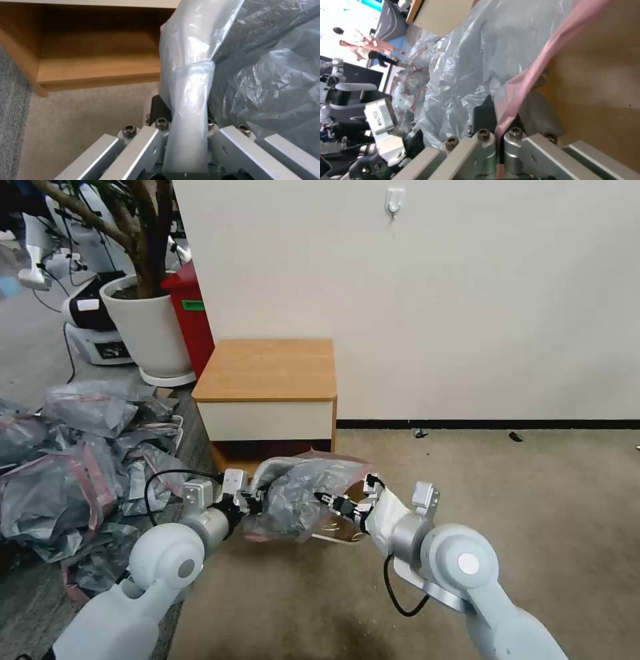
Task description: Pick up the garbage bag from the table and place it over the trash can.
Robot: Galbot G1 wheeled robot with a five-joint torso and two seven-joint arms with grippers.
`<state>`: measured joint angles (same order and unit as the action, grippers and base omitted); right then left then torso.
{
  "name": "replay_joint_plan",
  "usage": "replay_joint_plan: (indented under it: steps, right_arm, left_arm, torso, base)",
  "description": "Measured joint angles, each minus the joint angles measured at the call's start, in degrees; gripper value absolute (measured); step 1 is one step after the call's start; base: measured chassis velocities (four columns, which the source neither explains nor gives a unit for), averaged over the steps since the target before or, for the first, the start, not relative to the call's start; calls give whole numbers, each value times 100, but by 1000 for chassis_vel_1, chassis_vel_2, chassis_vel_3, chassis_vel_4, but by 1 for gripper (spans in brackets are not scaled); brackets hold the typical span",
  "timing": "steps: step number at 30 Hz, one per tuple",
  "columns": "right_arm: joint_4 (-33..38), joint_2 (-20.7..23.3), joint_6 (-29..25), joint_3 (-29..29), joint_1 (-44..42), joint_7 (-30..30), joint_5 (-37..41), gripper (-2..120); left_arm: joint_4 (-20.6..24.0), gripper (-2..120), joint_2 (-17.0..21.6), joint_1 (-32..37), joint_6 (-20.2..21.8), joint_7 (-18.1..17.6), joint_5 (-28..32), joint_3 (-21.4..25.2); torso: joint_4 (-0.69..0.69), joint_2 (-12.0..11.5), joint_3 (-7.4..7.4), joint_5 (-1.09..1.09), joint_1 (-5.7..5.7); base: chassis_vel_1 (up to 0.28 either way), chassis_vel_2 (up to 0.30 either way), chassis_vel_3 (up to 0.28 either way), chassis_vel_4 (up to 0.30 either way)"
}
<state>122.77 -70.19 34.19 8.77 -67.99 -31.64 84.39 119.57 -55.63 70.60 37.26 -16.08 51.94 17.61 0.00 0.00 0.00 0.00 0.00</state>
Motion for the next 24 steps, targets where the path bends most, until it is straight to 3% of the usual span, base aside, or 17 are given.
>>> replay_joint_plan:
  steps: [24]
  right_arm:
    - [201,268,-236,456,-247,392,-222,0]
  left_arm:
    - [-378,2,-321,-127,-264,-139,80,273]
  torso:
    - [1,0,0,0,-1]
  base:
    - [0,0,0,0]
